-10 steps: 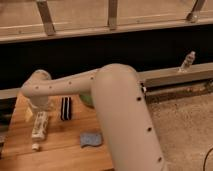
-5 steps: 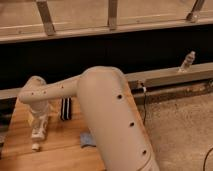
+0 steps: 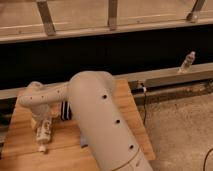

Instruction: Place the bottle in the ceramic bowl

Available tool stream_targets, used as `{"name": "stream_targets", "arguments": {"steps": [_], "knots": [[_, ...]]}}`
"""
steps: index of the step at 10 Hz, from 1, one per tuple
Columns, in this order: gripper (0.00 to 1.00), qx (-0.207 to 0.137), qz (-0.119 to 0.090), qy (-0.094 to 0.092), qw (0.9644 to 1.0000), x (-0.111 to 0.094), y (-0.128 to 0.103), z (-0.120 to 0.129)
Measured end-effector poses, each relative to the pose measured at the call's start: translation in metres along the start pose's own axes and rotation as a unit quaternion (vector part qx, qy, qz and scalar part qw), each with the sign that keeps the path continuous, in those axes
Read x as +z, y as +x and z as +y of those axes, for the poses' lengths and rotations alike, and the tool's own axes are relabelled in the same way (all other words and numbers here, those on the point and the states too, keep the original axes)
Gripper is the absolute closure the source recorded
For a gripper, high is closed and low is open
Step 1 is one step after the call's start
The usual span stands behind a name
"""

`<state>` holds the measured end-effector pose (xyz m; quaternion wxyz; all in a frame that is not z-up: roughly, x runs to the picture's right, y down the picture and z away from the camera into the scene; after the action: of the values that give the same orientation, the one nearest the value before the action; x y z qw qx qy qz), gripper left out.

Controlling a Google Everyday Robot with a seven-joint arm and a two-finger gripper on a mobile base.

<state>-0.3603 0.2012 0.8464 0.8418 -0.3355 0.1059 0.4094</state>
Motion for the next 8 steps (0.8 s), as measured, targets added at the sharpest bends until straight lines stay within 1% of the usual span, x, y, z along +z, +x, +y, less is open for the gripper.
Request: {"name": "stream_targets", "arguments": {"steps": [1,3,4,5,6,7,8], "knots": [[0.51,-0.003,0.0,0.003,1.0,-0.002,0.001,0.001],[0.71,-0.007,0.0,-0.003,1.0,-0.007,0.004,0.006],[0.8,-0.008,-0.003,-0.004,1.0,-0.01,0.005,0.003],[0.88,-0.009,-0.009,-0.011,0.9999,-0.015,0.006,0.003],[0.98,-0.011,-0.021,-0.024,0.9994,-0.027,0.005,0.005],[1.0,-0.013,-0.033,-0.034,0.9988,-0.041,0.004,0.003],[1.0,-0.016,-0.042,-0.038,0.9983,-0.053,0.0,0.004]]}}
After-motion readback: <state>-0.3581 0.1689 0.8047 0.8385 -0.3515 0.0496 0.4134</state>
